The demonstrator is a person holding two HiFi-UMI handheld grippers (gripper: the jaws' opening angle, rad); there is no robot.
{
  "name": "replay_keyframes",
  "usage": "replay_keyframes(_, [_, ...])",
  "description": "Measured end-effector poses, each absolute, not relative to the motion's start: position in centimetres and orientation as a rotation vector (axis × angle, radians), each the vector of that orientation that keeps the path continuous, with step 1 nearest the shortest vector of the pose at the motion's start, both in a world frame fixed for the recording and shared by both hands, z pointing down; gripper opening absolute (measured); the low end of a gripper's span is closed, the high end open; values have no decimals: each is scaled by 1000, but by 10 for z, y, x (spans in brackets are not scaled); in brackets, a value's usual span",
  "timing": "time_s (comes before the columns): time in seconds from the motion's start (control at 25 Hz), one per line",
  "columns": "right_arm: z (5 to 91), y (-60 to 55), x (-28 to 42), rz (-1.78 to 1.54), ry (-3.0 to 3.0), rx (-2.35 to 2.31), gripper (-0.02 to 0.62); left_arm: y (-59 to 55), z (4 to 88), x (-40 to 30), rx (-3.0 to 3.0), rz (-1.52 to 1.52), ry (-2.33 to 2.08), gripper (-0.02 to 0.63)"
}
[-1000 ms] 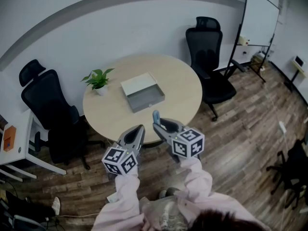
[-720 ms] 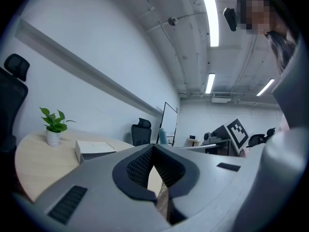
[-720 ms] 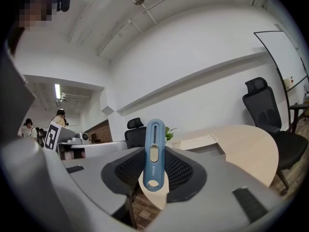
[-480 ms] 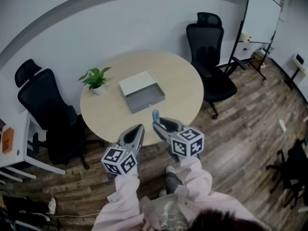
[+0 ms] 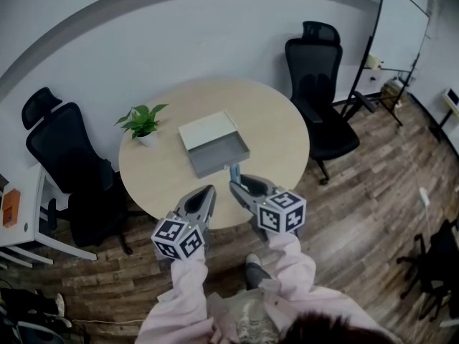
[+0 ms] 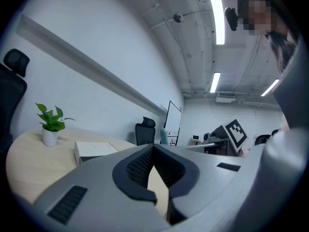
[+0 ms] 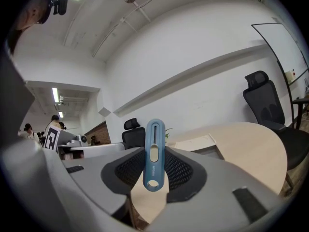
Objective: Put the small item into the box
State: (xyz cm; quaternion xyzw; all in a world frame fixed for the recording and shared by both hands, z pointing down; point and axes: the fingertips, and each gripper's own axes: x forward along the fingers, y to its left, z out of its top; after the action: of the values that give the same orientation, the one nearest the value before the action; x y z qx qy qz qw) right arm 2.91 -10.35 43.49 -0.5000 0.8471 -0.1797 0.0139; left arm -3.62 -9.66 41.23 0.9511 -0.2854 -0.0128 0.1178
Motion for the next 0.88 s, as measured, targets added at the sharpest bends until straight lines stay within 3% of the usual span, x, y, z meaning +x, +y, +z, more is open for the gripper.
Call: replay_keyframes(0.88, [448, -194, 46, -666, 2727, -1446, 127, -186, 417, -22, 2703, -34, -937, 9])
